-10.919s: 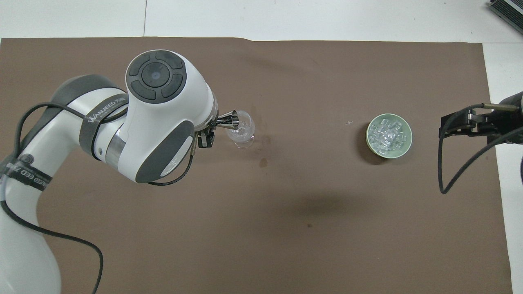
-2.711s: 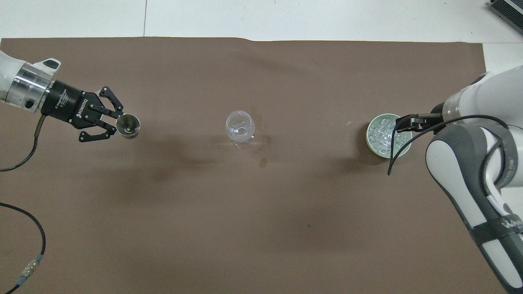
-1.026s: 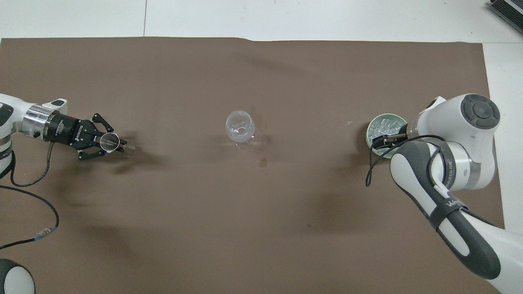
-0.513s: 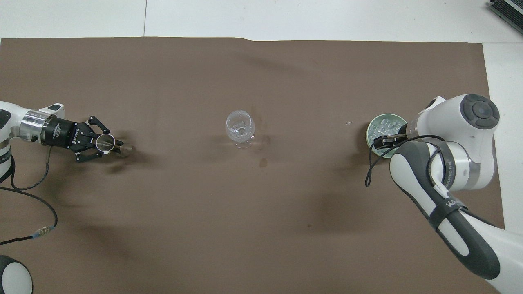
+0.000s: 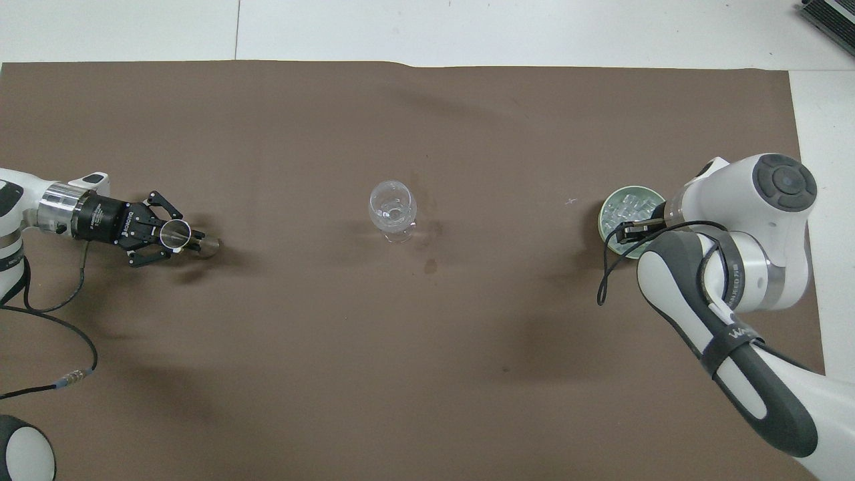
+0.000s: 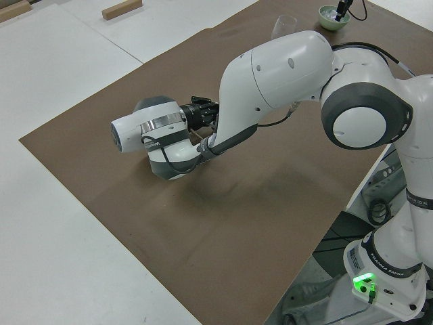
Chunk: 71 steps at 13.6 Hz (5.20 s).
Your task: Pour wine and add ice with both arms
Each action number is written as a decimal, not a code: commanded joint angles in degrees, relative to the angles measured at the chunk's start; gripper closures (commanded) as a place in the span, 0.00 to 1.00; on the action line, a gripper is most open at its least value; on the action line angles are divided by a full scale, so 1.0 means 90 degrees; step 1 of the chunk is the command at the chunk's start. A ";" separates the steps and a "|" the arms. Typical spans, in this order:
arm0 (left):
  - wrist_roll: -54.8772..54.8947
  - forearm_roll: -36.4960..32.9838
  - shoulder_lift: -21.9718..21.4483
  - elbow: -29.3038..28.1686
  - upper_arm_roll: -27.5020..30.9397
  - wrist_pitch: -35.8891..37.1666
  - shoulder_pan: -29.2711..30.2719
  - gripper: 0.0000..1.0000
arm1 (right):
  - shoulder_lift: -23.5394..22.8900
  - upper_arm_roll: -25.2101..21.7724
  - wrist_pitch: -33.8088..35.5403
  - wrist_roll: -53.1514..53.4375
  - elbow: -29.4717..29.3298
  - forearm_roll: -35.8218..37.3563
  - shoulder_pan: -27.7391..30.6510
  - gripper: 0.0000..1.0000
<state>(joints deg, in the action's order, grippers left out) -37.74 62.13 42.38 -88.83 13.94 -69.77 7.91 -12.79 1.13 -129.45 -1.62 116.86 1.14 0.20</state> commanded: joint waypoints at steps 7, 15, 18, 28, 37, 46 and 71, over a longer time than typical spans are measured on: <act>0.0257 0.0137 0.0076 -0.0091 0.0072 0.0047 -0.0010 1.00 | 0.0053 0.0031 -0.0080 -0.0113 -0.0083 -0.0029 0.0017 1.00; 0.0355 0.0127 0.0096 -0.0091 0.0072 0.0027 0.0009 0.35 | 0.0044 0.0070 -0.0138 -0.0201 -0.0093 0.0039 0.0017 0.41; 0.0345 0.0118 0.0096 -0.0071 0.0091 0.0037 0.0009 0.20 | 0.0024 0.0080 -0.0431 -0.0308 -0.0084 0.0137 0.0007 0.44; 0.0325 -0.0116 0.0008 0.0270 0.0394 0.0164 -0.0069 0.00 | -0.0005 0.0090 -0.0441 -0.0318 -0.0054 0.0137 -0.0109 0.52; 0.0949 -0.1619 -0.0548 0.1197 0.0589 0.0193 -0.0079 0.00 | -0.0015 0.0090 -0.0412 -0.0289 -0.0074 0.0137 -0.0041 1.00; 0.1683 -0.2606 -0.1104 0.1774 0.0619 0.0096 -0.0078 0.00 | 0.0589 0.0090 0.0984 -0.0075 -0.1158 0.0010 -0.0119 1.00; 0.3879 -0.6229 -0.2882 0.2458 0.0550 -0.0822 -0.2471 0.00 | 0.0065 0.1652 0.3181 0.4073 -0.4085 -0.0117 -0.1017 1.00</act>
<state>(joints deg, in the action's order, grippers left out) -5.26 8.40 17.85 -65.81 18.47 -75.72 -12.67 -8.02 15.61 -103.53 30.51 86.36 0.13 -7.32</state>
